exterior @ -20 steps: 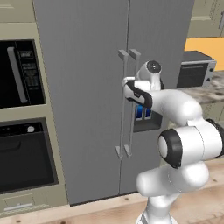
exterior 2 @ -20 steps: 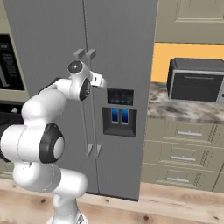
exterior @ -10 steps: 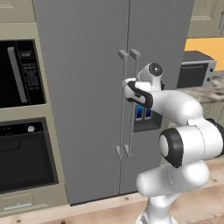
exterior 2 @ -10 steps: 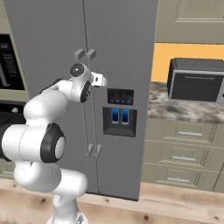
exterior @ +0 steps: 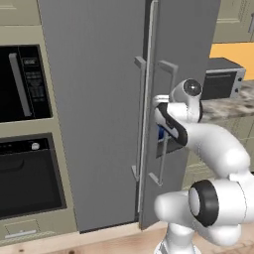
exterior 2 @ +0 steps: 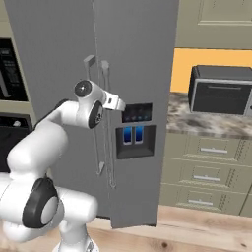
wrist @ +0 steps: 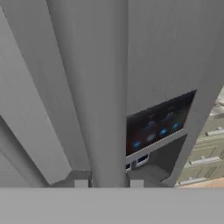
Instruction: Open the fridge, grab two sodas, and place both sodas inside the bowl with ice on the dining counter.
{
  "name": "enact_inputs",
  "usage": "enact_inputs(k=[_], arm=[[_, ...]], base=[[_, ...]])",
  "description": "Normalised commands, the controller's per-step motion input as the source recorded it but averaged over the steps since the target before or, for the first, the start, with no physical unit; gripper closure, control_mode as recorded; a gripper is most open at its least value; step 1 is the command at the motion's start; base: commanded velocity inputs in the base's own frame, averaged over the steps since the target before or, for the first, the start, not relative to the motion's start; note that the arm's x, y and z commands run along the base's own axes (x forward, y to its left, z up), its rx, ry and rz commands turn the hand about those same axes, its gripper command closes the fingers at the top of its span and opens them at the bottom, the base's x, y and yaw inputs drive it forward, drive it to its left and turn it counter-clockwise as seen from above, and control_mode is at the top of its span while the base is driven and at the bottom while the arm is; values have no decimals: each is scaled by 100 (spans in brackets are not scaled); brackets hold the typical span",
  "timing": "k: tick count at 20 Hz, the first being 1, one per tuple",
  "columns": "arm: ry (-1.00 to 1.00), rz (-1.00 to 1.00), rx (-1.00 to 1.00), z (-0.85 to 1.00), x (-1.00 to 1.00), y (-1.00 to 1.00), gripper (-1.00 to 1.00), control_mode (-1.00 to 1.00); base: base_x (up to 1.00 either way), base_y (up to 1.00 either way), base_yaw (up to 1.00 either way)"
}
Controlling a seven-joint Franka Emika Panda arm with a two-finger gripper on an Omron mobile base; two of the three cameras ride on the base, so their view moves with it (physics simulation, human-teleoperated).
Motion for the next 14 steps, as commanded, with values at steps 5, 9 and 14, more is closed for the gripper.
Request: enact_inputs(k=[5,9,14], arm=[[0,-10,11,28,-87,-95,100,-100],[1,-5,7,9,-78,-76,-100,-100],[-7,0,-1,4,-99,-6,-100,-100]], base=[[0,0,0],[0,0,0],[0,0,0]])
